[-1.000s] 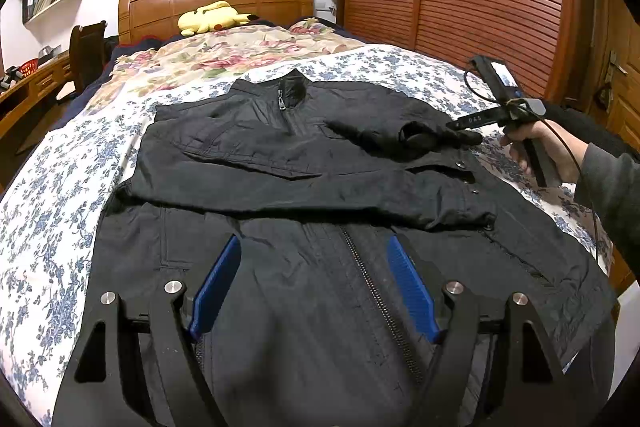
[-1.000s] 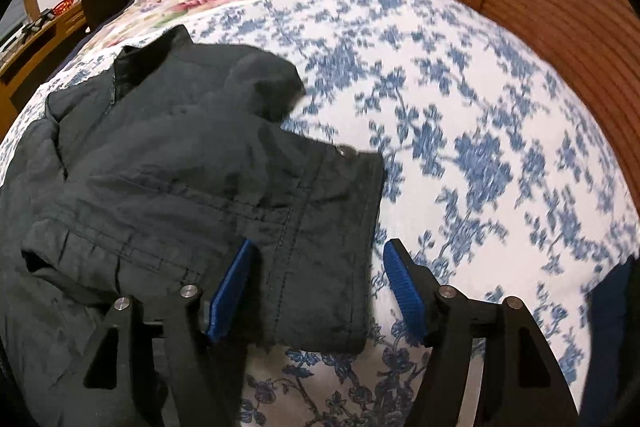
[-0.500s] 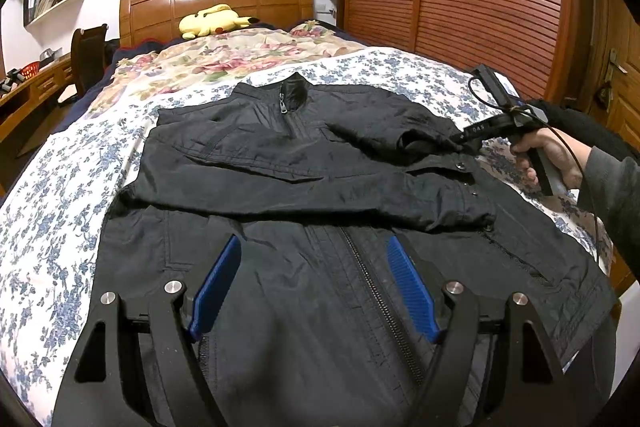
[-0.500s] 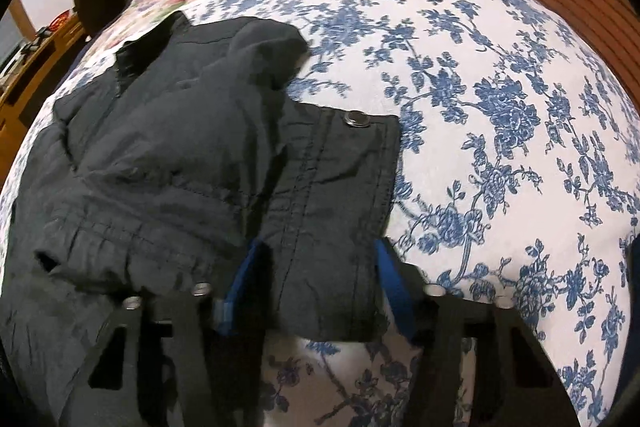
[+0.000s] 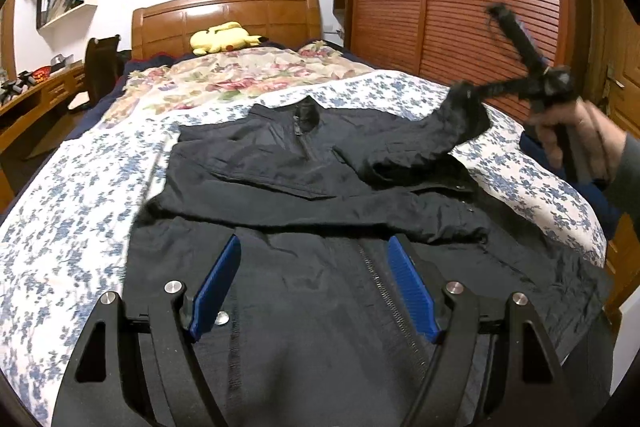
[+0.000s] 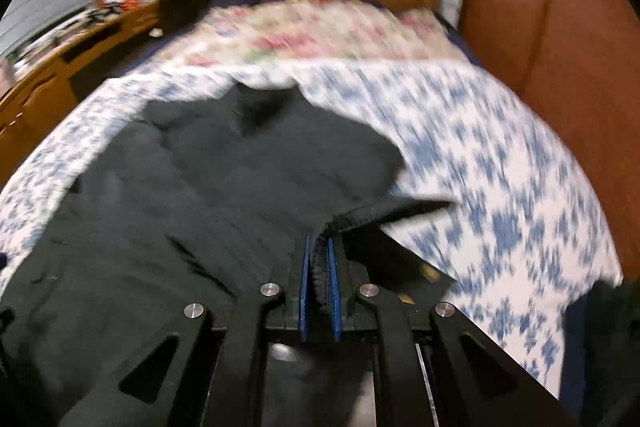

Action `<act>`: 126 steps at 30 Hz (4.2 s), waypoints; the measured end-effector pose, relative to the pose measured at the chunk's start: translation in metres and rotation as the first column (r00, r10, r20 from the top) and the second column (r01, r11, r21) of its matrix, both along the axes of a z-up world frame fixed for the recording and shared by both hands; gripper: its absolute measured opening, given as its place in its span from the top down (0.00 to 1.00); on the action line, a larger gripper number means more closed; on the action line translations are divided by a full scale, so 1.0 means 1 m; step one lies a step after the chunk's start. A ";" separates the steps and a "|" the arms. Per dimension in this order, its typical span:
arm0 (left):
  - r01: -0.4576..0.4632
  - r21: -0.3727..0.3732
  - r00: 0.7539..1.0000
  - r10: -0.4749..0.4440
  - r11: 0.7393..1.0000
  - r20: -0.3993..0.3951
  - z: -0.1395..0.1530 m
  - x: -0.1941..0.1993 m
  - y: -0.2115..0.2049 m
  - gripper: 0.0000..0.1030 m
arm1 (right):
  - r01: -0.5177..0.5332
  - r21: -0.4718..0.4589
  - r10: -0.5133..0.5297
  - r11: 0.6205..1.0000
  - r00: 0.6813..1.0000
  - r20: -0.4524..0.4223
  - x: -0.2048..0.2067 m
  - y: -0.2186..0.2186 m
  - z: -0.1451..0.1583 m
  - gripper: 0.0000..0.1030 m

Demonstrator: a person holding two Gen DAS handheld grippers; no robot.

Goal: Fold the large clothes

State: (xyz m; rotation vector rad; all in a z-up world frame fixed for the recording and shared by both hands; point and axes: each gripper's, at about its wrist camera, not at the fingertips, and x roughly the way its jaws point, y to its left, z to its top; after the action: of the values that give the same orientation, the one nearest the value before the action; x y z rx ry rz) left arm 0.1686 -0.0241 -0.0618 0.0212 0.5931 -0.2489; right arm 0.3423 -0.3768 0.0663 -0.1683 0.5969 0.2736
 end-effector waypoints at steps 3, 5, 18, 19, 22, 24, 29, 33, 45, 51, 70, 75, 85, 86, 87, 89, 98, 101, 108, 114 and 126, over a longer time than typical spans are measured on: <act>-0.023 -0.014 1.000 0.023 1.000 0.007 0.004 -0.007 0.016 0.25 | -0.100 -0.019 0.101 0.995 0.993 0.066 -0.029 0.036 0.027 0.92; -0.038 -0.021 0.999 0.038 0.999 0.014 0.006 -0.011 0.026 0.26 | -0.162 -0.032 0.164 0.986 0.983 0.086 -0.047 0.060 0.037 0.92; -0.103 -0.041 0.994 0.104 0.994 0.025 0.010 -0.029 0.068 0.26 | -0.328 -0.093 0.336 0.940 0.938 0.090 -0.120 0.120 0.053 0.48; -0.106 -0.042 0.994 0.107 0.994 0.024 0.010 -0.028 0.069 0.26 | -0.325 -0.092 0.333 0.941 0.939 0.089 -0.122 0.118 0.053 0.48; -0.111 -0.044 0.993 0.112 0.993 0.022 0.009 -0.027 0.071 0.26 | -0.301 -0.079 0.307 0.950 0.949 0.074 -0.119 0.116 0.047 0.48; -0.110 -0.043 0.994 0.111 0.993 0.023 0.008 -0.027 0.070 0.26 | -0.283 -0.068 0.287 0.957 0.956 0.057 -0.120 0.114 0.042 0.48; -0.101 -0.028 0.995 0.102 0.994 0.013 0.004 -0.022 0.061 0.26 | -0.236 -0.036 0.237 0.971 0.971 0.031 -0.124 0.101 0.020 0.48; -0.083 -0.024 0.997 0.083 0.996 -0.006 -0.002 -0.014 0.049 0.26 | -0.178 -0.005 0.178 0.984 0.984 0.003 -0.115 0.086 -0.008 0.48; 0.018 0.026 0.998 -0.016 1.000 -0.067 -0.014 0.001 -0.005 0.26 | -0.022 0.037 0.025 0.999 0.995 -0.092 -0.090 0.064 -0.102 0.48; 0.057 0.125 0.995 -0.046 0.991 -0.093 -0.023 0.020 -0.041 0.29 | -0.040 0.092 0.049 0.995 0.995 -0.088 -0.095 0.058 -0.100 0.48; 0.188 0.290 0.951 -0.100 0.938 -0.294 -0.079 0.088 -0.115 0.33 | -0.049 0.056 0.053 0.997 0.995 -0.079 -0.107 0.038 -0.108 0.48; 0.197 0.330 0.952 -0.100 0.923 -0.288 -0.080 0.088 -0.118 0.56 | -0.054 0.050 0.057 0.997 0.995 -0.078 -0.106 0.039 -0.108 0.48; 0.105 0.303 0.986 -0.060 0.947 -0.155 -0.029 0.070 -0.081 0.94 | -0.049 0.044 0.052 0.998 0.996 -0.072 -0.105 0.040 -0.109 0.48; 0.078 0.293 0.990 -0.039 0.953 -0.134 -0.021 0.069 -0.071 0.95 | -0.049 0.040 0.052 0.998 0.996 -0.071 -0.105 0.041 -0.109 0.48; 0.055 0.285 0.992 -0.021 0.957 -0.121 -0.015 0.069 -0.062 0.95 | -0.049 0.037 0.051 0.998 0.996 -0.070 -0.105 0.041 -0.109 0.48; -0.001 0.265 0.996 0.025 0.964 -0.088 -0.002 0.068 -0.039 0.95 | -0.047 0.029 0.048 0.999 0.996 -0.069 -0.104 0.041 -0.109 0.48; -0.119 0.174 0.983 0.141 0.978 -0.116 0.003 0.069 0.035 0.95 | -0.028 0.008 0.029 1.000 0.998 -0.064 -0.102 0.043 -0.111 0.48; -0.128 0.138 0.980 0.147 0.982 -0.137 0.000 0.065 0.044 0.95 | -0.027 0.004 0.027 1.000 0.998 -0.059 -0.103 0.042 -0.111 0.48; -0.107 0.192 0.981 0.135 0.976 -0.139 -0.012 0.040 0.045 0.95 | -0.033 -0.006 0.032 0.999 0.998 -0.056 -0.102 0.039 -0.113 0.48; -0.071 0.164 0.987 0.094 0.984 -0.133 -0.013 0.004 0.055 0.82 | -0.033 -0.015 0.032 0.999 0.997 -0.065 -0.098 0.040 -0.115 0.48; -0.101 0.144 0.985 0.120 0.984 -0.124 -0.024 -0.050 0.095 0.46 | -0.035 -0.042 0.032 0.999 0.997 -0.074 -0.094 0.042 -0.119 0.48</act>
State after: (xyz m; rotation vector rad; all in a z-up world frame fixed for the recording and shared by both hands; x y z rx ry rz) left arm 0.1185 0.0707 -0.0857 0.1051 0.7406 -0.1013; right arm 0.2482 -0.3350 -0.0523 -0.2103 0.6734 0.3003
